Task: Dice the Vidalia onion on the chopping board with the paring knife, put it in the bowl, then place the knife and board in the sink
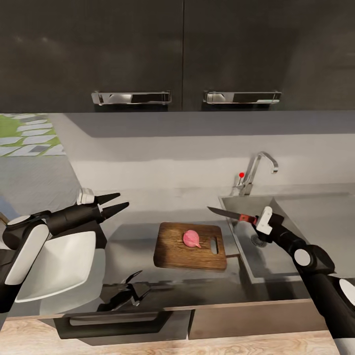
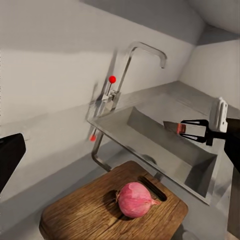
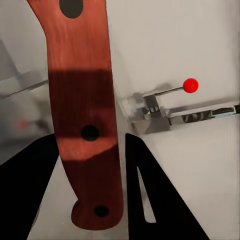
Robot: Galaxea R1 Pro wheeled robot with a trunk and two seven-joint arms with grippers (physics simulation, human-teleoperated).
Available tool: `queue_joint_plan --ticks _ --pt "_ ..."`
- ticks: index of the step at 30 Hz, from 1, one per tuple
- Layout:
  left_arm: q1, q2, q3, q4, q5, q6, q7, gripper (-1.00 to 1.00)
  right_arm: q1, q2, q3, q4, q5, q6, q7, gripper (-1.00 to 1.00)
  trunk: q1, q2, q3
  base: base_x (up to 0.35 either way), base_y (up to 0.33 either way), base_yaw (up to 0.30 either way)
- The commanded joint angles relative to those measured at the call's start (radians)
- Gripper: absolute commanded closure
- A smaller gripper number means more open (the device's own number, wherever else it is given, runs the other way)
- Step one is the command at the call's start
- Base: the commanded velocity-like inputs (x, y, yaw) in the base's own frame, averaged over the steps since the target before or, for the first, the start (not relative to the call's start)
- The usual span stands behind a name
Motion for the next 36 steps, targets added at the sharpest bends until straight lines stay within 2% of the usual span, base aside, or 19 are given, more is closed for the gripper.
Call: queue_joint_plan --ticks 1,3,4,7,10,11,18,23,30,36 --pt "-0.001 0.000 -0.001 0.000 0.007 0.007 0.001 -1.00 -0.001 0.000 -0.001 -0.002 0.010 0.000 -0.001 1.00 0.001 -0.002 -0.002 0.000 0.000 0.000" --pt "-0.001 -0.001 -0.003 0.000 0.007 0.007 0.001 -1.00 -0.001 0.000 -0.001 -0.002 0.018 0.001 -0.021 1.00 0.001 -0.002 -0.002 0.000 0.000 0.000" --pt "-0.001 -0.002 -0.003 0.000 0.007 0.007 0.001 -1.00 -0.001 0.000 0.001 -0.002 0.033 0.000 -0.080 1.00 0.001 -0.002 -0.002 0.000 0.000 0.000" --pt "-0.001 -0.002 -0.004 0.000 0.007 0.007 0.001 -1.00 -0.001 0.001 0.024 -0.003 0.039 0.000 -0.104 1.00 0.001 -0.002 -0.002 0.000 0.000 0.000" --pt "-0.001 -0.005 -0.005 0.000 0.007 0.007 0.001 -1.00 -0.001 0.001 0.063 -0.003 0.041 0.000 -0.114 1.00 0.001 -0.002 -0.002 0.000 0.000 0.000" --pt "-0.001 -0.012 -0.005 0.000 0.007 0.007 0.001 -1.00 0.003 0.001 0.100 -0.003 0.042 0.000 -0.134 1.00 0.001 -0.002 -0.002 0.000 0.000 0.000" --pt "-0.001 -0.016 -0.006 0.000 0.007 0.007 0.002 -1.00 0.060 0.002 0.182 -0.004 0.042 0.003 -0.254 1.00 0.001 -0.002 -0.002 0.000 0.000 0.000" --pt "-0.001 -0.016 -0.020 0.000 0.007 0.006 0.002 -1.00 0.079 0.002 0.201 -0.004 0.043 0.003 -0.287 1.00 0.001 -0.002 -0.002 0.000 0.000 0.000" --pt "-0.001 -0.016 -0.025 0.000 0.007 0.006 0.003 -1.00 0.120 0.002 0.203 -0.004 0.043 -0.003 -0.290 1.00 0.001 -0.002 -0.002 0.000 0.000 0.000" --pt "-0.001 -0.016 -0.025 0.000 0.007 0.005 0.014 -1.00 0.127 0.002 0.203 -0.004 0.044 -0.008 -0.292 1.00 0.001 -0.002 -0.002 0.000 0.000 0.000"
